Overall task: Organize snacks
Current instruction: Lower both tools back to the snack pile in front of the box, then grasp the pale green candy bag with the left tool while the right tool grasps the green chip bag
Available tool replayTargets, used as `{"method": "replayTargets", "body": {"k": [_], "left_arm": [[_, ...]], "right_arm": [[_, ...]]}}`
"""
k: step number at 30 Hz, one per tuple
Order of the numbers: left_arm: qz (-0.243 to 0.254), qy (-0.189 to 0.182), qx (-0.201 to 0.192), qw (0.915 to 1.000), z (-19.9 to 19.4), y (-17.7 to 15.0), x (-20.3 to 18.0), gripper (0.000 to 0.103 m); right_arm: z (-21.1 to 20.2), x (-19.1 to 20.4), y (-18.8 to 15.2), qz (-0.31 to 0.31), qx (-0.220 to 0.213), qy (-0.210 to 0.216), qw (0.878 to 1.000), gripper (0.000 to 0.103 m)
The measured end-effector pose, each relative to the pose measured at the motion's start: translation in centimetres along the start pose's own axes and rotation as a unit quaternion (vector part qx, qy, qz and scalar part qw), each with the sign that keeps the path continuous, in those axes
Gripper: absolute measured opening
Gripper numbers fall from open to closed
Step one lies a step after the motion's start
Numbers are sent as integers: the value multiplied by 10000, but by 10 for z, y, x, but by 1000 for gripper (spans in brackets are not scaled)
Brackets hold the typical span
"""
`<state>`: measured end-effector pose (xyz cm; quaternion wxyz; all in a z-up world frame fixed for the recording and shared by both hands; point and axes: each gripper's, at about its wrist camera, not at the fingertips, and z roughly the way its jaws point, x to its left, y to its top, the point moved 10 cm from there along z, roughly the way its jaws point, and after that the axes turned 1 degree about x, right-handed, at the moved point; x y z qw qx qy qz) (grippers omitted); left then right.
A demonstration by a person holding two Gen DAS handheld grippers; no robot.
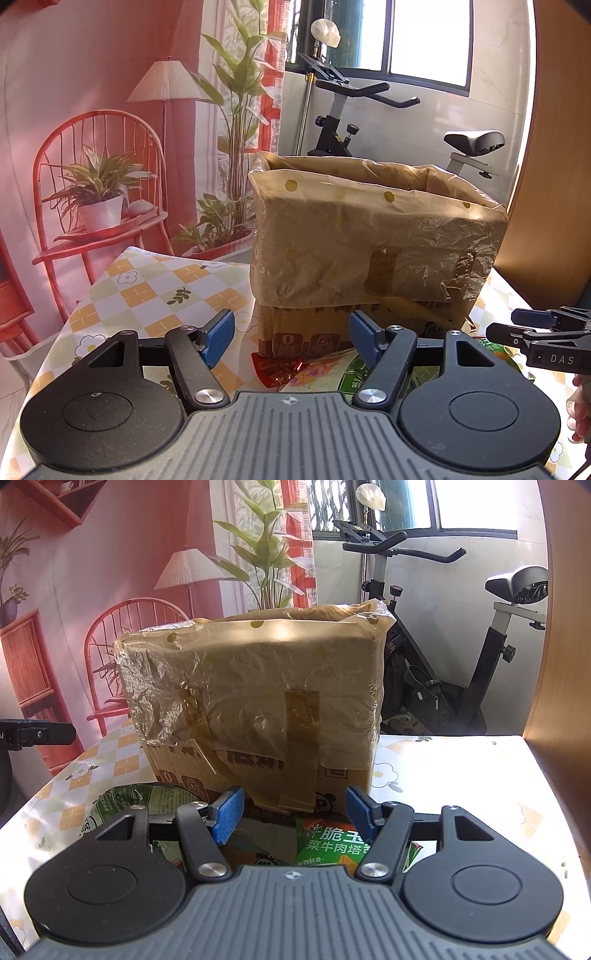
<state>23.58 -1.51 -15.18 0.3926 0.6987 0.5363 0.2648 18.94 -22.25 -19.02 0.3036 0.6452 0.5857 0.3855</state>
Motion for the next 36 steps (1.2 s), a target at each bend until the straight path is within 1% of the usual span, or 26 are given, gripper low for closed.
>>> {"method": "replayTargets", "body": {"k": [2,6,12,17,22,26,28,31,35,36], "left_arm": [[12,-97,38,9999,3,-1,-2,74],[120,-231,182,9995,13,-9,-10,75],[163,-315,385,9986,33,-18,-23,75],[408,-430,532,9968,51,-25,-38,75],[358,-564,783,9947,55,-51,-40,76],[312,-667,837,9938,46,-70,-38,81],[367,-783,912,9921,43,-81,-40,83],[434,-823,950,9911,43,-90,-40,88],[468,-921,1183,9876,51,-100,-43,94],[456,-1029,1235,9859,53,-102,-43,94]], "right_arm": [[3,0,-3,8,32,11,10000,64],[6,1,-7,45,66,29,10000,64],[14,6,-9,120,148,83,9998,64],[15,14,-7,96,115,140,9998,64],[14,17,-9,64,156,129,9998,64],[11,24,-15,-3,202,169,9997,64],[10,27,-18,-37,227,183,9996,64],[9,32,-22,-36,251,201,9995,64],[10,39,-30,9,303,237,9993,64],[10,41,-31,0,317,243,9992,64]]}}
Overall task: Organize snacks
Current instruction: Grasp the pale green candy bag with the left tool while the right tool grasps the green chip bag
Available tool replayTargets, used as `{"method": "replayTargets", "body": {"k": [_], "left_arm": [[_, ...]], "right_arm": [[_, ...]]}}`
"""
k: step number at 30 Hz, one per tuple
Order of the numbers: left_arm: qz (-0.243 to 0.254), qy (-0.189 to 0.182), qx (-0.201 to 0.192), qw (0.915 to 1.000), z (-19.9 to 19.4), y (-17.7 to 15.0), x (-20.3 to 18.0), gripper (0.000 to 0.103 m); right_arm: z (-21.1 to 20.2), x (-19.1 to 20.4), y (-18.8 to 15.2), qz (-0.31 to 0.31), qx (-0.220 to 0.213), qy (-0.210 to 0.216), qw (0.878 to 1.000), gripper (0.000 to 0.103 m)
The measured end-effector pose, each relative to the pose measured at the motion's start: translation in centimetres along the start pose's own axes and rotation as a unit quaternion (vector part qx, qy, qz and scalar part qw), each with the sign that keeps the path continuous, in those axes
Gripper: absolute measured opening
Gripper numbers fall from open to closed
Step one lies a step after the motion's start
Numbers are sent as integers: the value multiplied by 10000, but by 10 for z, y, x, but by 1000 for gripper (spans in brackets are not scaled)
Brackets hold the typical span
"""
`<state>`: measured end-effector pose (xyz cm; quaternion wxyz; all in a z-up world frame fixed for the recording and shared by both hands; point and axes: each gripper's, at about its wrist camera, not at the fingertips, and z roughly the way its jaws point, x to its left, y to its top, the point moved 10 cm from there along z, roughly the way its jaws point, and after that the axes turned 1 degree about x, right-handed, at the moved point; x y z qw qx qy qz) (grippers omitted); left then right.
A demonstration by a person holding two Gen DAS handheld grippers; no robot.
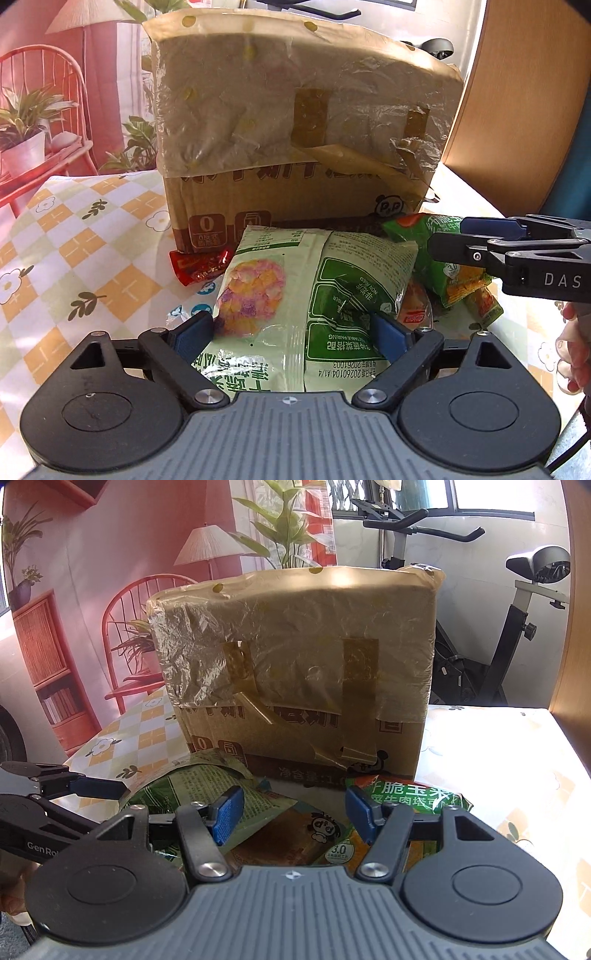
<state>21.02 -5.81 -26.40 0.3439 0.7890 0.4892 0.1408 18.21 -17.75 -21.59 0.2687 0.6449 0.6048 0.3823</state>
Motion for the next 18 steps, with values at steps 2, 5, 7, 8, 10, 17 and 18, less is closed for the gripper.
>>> {"method": "replayTargets", "body": {"k": [2,5,7,8,10,17,18], "left_arm": [[-28,-152,64,9999,2,0,3,94],[29,-282,31,9996,-2,8,5,93],[154,-349,-28,9993,-6,18,6,93],[187,-404,-43,9990,-6,22,6,93],[212,-605,-38,9979,-7,31,5,93],[148,-1187,-83,9928,-4,48,9,93],[46,-1255,-29,9921,2,46,11,93]], "right_arm": [[0,2,-2,-29,17,-1,10000,64],[-1,3,-4,1,24,-7,10000,64],[-1,1,-4,51,28,-20,10000,64],[-1,0,-3,73,27,-31,10000,64],[-1,-3,-2,126,24,-50,9999,64],[-4,-9,1,256,-3,-89,9996,64],[-4,-10,1,270,-2,-103,9996,64]]}}
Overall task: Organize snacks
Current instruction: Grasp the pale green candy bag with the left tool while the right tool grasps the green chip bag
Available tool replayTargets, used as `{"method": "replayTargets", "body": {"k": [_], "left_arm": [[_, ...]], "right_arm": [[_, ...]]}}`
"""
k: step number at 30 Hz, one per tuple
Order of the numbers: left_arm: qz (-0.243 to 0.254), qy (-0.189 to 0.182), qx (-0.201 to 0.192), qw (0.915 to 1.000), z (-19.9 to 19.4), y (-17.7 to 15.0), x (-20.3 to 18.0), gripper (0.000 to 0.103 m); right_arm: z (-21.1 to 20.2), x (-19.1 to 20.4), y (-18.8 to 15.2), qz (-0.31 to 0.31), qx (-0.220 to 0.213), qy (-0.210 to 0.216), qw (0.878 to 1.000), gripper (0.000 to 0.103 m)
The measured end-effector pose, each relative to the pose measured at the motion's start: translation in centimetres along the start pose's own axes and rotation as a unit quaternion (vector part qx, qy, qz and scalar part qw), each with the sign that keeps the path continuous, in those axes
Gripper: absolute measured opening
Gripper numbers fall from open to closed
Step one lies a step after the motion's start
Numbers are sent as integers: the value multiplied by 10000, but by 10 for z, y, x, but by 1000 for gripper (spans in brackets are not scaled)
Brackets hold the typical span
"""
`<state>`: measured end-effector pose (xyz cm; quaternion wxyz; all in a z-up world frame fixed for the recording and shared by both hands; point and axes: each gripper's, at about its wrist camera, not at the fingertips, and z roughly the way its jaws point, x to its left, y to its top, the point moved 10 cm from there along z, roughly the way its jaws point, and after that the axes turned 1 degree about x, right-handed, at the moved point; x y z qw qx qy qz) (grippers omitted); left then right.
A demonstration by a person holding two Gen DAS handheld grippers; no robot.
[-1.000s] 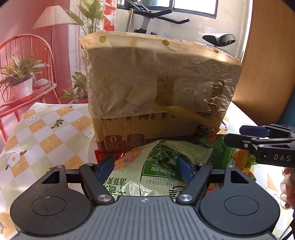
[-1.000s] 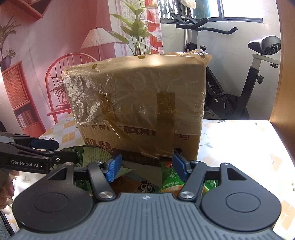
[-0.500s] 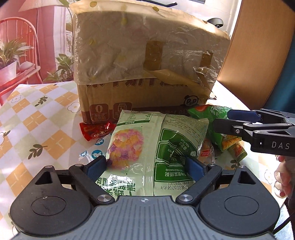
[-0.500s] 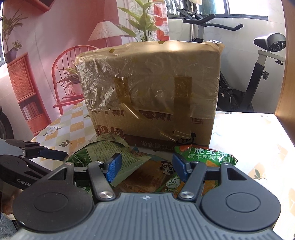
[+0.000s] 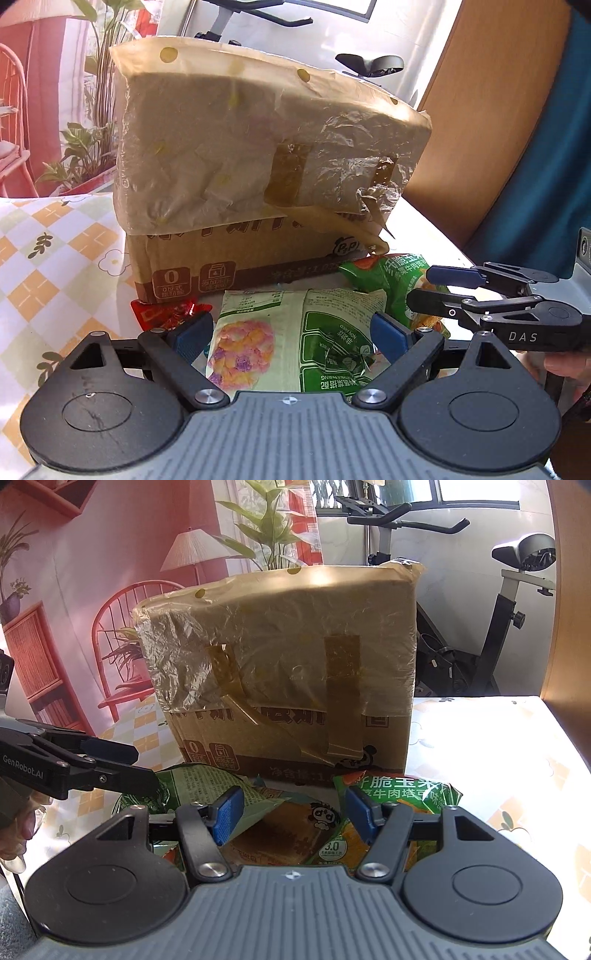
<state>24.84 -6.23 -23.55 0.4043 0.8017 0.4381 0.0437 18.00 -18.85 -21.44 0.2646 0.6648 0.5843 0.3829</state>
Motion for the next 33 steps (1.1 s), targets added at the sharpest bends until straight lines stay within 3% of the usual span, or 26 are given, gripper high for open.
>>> {"method": "replayTargets", "body": {"k": [8,19,22,24,26,27,33], "left_arm": [[-279,-306,162,9990,28,-22,3,103],[-396,-443,323,9977,51,-34,-3,103],[-390,-425,284,9979,51,-37,-4,103],[-350,-332,213,9986,49,-40,-8,101],[-437,-356,80,9984,44,-37,-10,82],[-542,-362,-5,9979,40,-37,-9,79],[-777,123,-405,9961,15,-48,-2,73]], "right_arm": [[1,-8,-2,63,56,-80,9999,64],[-2,-21,-12,157,122,-184,9996,64],[-5,-27,-12,188,83,-249,9995,72],[-7,-34,-11,212,58,-328,9992,77],[-7,-42,-9,227,35,-452,9987,83],[-6,-48,-7,258,13,-545,9982,84],[16,-79,1,640,126,-751,9950,88]]}}
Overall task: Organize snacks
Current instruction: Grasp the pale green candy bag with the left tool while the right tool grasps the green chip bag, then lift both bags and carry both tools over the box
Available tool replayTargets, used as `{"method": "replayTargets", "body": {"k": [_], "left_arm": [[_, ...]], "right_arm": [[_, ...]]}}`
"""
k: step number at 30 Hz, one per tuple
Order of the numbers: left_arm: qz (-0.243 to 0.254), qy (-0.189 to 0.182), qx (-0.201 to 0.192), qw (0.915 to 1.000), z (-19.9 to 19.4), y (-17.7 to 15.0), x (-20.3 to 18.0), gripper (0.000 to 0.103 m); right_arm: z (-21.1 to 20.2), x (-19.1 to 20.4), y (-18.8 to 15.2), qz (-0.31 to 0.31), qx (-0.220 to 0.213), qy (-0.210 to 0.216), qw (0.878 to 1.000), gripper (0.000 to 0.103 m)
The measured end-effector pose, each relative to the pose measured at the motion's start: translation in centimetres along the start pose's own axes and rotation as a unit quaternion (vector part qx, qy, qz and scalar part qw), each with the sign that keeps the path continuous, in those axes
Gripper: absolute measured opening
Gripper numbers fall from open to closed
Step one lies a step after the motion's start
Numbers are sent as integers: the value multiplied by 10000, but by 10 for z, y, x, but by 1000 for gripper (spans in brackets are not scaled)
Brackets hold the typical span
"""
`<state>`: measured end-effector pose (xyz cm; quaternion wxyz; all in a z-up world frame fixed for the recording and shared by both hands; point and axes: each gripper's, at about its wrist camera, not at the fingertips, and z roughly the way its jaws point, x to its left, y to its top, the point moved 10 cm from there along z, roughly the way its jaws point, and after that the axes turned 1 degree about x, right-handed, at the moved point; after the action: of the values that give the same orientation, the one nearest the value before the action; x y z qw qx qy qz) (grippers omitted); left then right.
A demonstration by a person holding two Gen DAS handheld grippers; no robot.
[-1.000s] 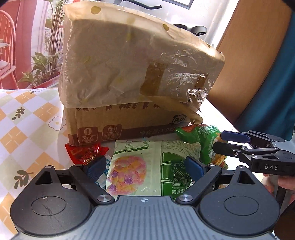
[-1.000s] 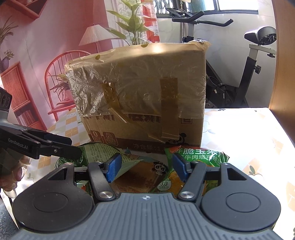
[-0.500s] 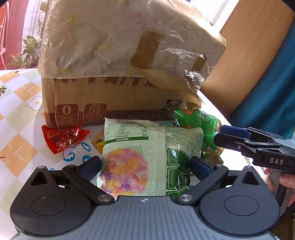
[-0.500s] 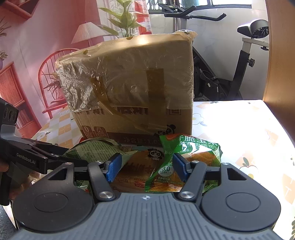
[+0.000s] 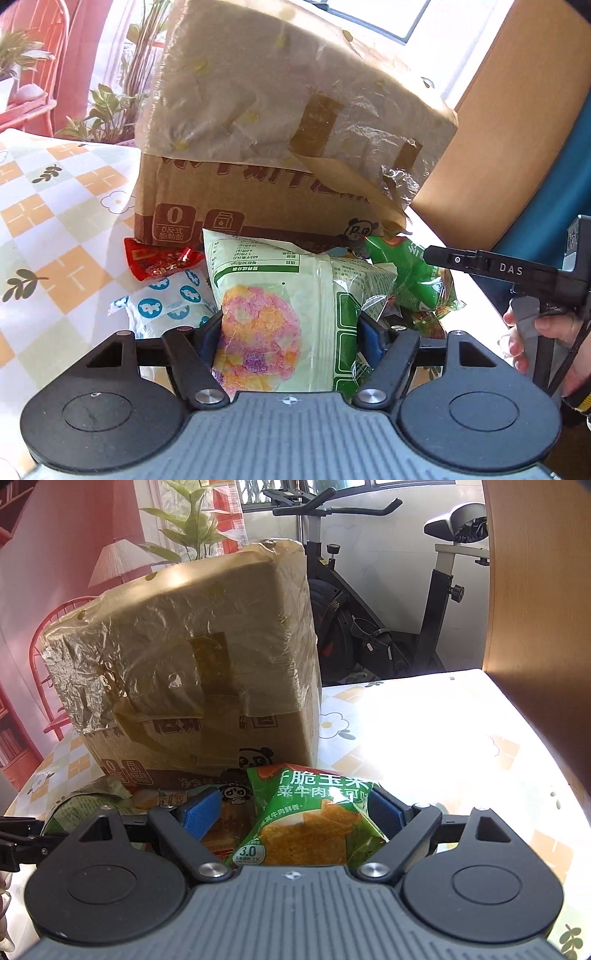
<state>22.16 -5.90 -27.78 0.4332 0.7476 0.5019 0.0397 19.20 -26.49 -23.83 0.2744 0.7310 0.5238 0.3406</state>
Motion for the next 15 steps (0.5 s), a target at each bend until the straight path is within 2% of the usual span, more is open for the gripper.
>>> {"method": "replayTargets", "body": {"k": [4,9,12,13,15], "left_arm": [[-150,343,-321,9988,-27,2,4,73],[-60,492,-555,9972,-40,11,-2,73],[43,596,-651,9961,-44,15,-7,73],[65,623,-685,9957,-46,16,-9,73],[104,672,-746,9949,-50,17,-12,73]], "right_arm": [[24,-12,-4,215,332,-91,9992,88],[35,-21,-14,491,574,-139,9970,88],[30,-21,-15,467,548,-41,9974,83],[28,-19,-16,385,541,-18,9978,78],[20,-13,-16,186,504,31,9986,75]]}}
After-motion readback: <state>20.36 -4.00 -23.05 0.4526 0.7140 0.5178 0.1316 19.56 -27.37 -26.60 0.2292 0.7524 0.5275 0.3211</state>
